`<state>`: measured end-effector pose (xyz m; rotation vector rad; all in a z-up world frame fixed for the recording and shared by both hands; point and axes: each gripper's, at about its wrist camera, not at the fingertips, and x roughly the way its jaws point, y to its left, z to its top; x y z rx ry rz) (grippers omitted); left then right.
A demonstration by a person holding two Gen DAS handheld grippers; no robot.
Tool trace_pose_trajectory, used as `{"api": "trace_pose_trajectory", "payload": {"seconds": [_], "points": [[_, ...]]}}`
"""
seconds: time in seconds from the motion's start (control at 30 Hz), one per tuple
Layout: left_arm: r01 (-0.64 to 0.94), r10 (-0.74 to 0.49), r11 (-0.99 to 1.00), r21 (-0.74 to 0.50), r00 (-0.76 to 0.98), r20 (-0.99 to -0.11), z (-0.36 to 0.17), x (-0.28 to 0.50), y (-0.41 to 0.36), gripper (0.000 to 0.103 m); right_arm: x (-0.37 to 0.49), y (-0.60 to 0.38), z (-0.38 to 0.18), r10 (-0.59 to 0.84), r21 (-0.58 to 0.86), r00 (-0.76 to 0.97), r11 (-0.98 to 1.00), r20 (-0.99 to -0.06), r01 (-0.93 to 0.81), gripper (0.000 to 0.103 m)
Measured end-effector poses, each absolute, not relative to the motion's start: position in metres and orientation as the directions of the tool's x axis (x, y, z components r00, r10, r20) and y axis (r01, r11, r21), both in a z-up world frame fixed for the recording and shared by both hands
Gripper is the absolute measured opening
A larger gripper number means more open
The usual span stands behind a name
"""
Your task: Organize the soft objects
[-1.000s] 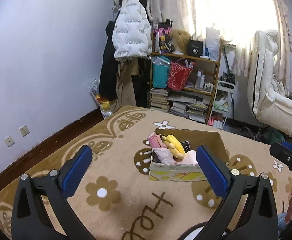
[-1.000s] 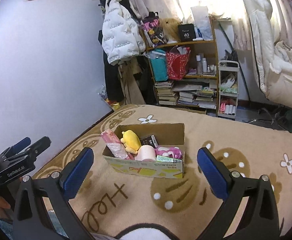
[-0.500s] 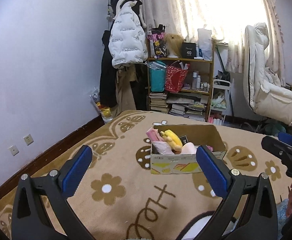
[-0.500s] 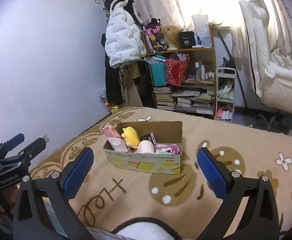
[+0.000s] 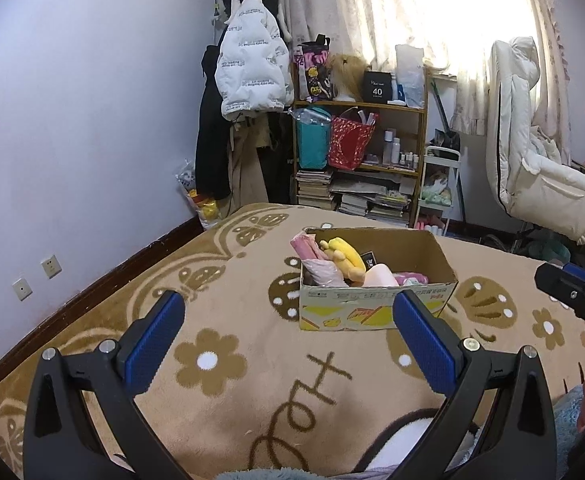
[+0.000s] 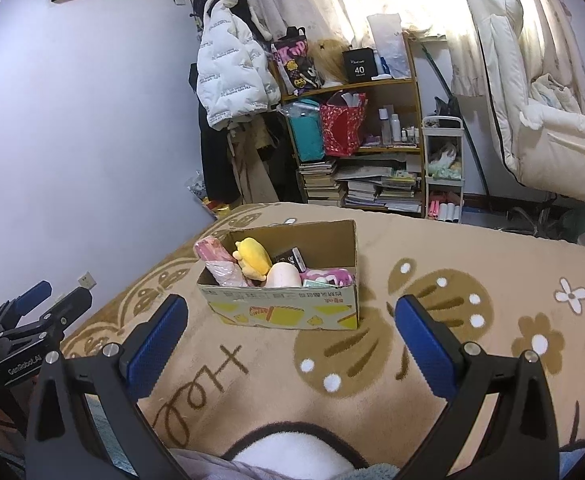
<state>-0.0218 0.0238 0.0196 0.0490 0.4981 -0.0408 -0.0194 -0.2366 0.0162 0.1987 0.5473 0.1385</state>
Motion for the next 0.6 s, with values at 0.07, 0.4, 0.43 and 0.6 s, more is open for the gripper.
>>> {"api": "trace_pose_trajectory", "payload": {"seconds": [0.07,0.4,0.43,0.6], "points": [[0.049,-0.026,0.998,0.036,0.876,-0.481,0.0187,-0.0199,0.0242,0.103,-0.0189,-0.2367,0.0148,0.181,0.223,0.848,0.972,-0.498,-0.077,0.103],[0.052,-0.026,0.998,0.04,0.873,-0.487,0.0163,-0.0161,0.0235,0.103,-0.0212,-0.2416,0.0095,0.179,0.237,0.854,0.969,-0.489,-0.067,0.103],[0.054,-0.027,0.998,0.04,0.872,-0.489,0.0158,-0.0163,0.0231,0.103,-0.021,-0.2418,0.0086,0.18,0.237,0.852,0.969,-0.491,-0.067,0.103],[0.059,-0.027,0.997,0.048,0.869,-0.495,0.0119,-0.0155,0.0239,0.103,-0.0201,-0.2418,0.0074,0.174,0.237,0.855,0.97,-0.489,-0.061,0.103]]}}
